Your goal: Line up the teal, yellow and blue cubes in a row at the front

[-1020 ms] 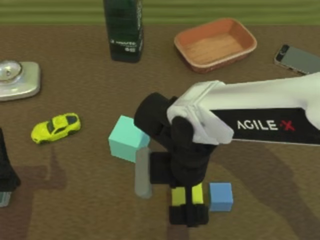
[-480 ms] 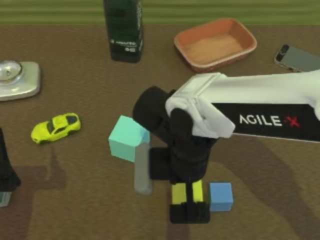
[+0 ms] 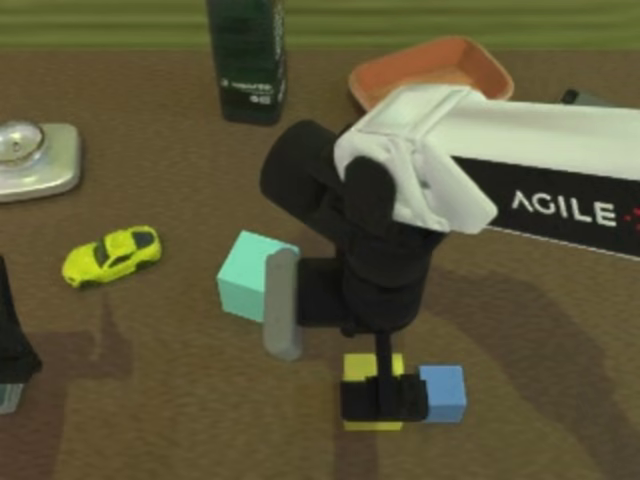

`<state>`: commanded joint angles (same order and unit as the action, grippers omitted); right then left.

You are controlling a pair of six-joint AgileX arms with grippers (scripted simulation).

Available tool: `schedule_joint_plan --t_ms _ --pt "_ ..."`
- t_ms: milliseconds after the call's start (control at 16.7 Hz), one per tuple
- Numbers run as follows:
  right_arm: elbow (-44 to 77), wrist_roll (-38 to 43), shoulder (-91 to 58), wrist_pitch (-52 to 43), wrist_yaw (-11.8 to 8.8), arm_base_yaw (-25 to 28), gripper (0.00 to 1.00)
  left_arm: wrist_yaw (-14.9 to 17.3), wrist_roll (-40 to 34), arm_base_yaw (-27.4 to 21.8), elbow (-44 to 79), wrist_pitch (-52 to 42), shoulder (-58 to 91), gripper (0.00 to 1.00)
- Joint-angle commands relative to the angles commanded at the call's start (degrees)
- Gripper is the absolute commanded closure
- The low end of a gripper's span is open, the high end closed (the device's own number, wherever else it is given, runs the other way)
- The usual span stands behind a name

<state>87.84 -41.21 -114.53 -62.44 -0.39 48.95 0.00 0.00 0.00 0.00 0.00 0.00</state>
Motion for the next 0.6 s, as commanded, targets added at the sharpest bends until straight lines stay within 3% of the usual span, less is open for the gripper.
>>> schedule_joint_plan --t_ms 300,600 --pt "-1.44 0.65 1.42 1.29 -0.21 -1.15 0.00 0.08 -0.15 -0.63 1.72 -1.19 1.74 0.00" --pt "-11.66 5.33 15.49 10.22 -1.55 -7.99 0.00 0.14 -1.40 -4.85 15.96 -10.28 16.74 0.00"
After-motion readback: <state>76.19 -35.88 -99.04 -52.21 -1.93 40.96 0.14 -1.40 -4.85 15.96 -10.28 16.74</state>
